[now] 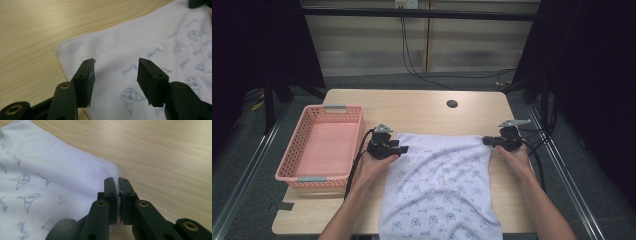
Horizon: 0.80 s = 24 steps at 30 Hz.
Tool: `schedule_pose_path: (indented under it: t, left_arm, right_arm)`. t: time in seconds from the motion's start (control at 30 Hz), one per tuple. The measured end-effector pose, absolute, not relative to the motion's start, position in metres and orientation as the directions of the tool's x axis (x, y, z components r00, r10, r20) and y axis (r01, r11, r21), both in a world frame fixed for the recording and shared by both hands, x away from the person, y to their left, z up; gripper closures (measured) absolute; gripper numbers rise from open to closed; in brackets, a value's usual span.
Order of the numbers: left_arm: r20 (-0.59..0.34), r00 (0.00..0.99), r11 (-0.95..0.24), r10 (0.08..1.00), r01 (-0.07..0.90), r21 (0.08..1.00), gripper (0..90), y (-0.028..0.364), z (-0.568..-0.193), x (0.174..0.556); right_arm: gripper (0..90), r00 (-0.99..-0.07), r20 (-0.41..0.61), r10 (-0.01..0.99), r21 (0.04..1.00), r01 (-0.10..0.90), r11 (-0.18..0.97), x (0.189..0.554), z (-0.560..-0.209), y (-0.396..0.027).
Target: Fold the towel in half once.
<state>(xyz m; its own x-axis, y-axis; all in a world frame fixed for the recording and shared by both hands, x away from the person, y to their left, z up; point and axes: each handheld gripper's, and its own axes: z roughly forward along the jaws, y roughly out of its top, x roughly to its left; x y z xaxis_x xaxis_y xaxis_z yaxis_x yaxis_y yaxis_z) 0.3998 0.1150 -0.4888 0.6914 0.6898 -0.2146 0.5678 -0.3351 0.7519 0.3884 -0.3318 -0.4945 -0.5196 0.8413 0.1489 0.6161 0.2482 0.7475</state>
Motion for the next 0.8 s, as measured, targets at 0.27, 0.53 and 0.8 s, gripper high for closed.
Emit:
schedule_pose_path:
  t: [0.27,0.53,0.8]
  left_arm:
    - [-0.202,0.646,-0.333,0.736,0.606,0.723,45.9,0.118,-0.501,0.425]
    - [-0.197,0.630,-0.321,0.751,0.610,0.725,44.0,0.118,-0.507,0.436]
    - [-0.193,0.701,-0.397,0.687,0.584,0.708,81.0,0.104,-0.505,0.440]
  right_arm:
    - [86.4,-0.527,0.160,0.835,0.750,0.615,0.245,0.388,-0.496,-0.331]
    - [86.3,-0.537,0.166,0.827,0.748,0.615,0.249,0.388,-0.498,-0.329]
    - [86.4,-0.546,0.191,0.816,0.753,0.615,0.235,0.388,-0.498,-0.325]
